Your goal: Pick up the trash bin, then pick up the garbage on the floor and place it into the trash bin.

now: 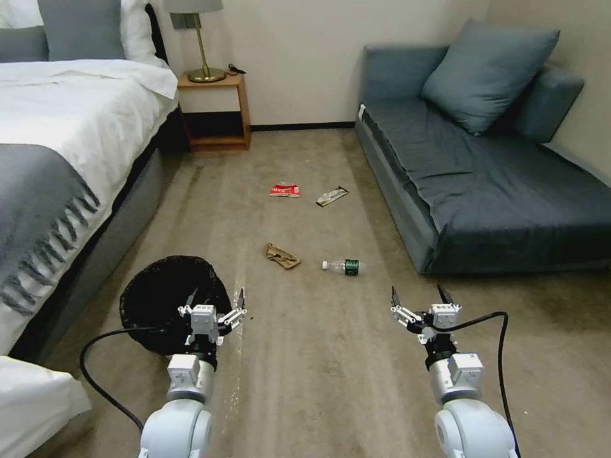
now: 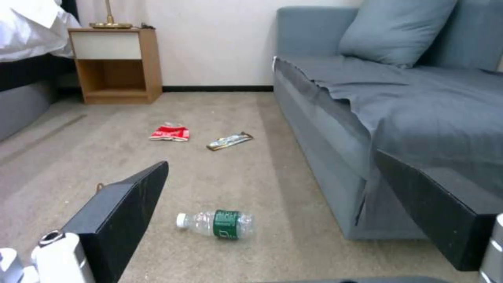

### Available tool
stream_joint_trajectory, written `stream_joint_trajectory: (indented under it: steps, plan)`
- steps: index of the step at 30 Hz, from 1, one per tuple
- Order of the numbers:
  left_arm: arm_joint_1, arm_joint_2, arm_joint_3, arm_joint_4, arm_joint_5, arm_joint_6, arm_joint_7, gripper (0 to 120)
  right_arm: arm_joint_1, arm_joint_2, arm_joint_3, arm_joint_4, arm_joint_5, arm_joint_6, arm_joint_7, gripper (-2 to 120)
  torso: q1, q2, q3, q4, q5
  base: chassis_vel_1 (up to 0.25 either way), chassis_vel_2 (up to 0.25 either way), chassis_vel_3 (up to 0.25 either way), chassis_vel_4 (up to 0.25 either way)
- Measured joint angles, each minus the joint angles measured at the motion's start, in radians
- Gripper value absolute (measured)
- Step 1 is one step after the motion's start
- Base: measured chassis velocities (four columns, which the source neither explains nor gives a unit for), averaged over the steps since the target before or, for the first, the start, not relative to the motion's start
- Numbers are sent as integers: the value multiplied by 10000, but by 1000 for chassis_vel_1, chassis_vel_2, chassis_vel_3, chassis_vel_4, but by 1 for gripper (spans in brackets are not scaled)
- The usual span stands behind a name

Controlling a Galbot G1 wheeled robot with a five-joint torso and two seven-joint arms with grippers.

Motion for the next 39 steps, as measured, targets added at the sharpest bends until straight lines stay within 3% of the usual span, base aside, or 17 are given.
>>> stream_joint_trajectory:
  steps: [24, 35, 39]
  plan:
    - [49, 69, -96, -46, -179, -11, -4, 100, -85, -70, -83, 74, 89, 0, 80, 100, 0, 0, 0, 0, -1, 0, 0, 0, 0]
    - [901, 1148, -1741, -836, -3028, -321, -598, 100, -3262, -2355, -3017, 3221, 2949, 175, 2815, 100, 0, 0, -1, 0, -6, 0, 0, 0, 0]
    - [1163, 1491, -2250, -1075, -3880, -419, -782, 100, -3465, -2513, -3203, 3427, 3160, 190, 3013, 100, 0, 0, 0, 1, 3, 0, 0, 0, 0]
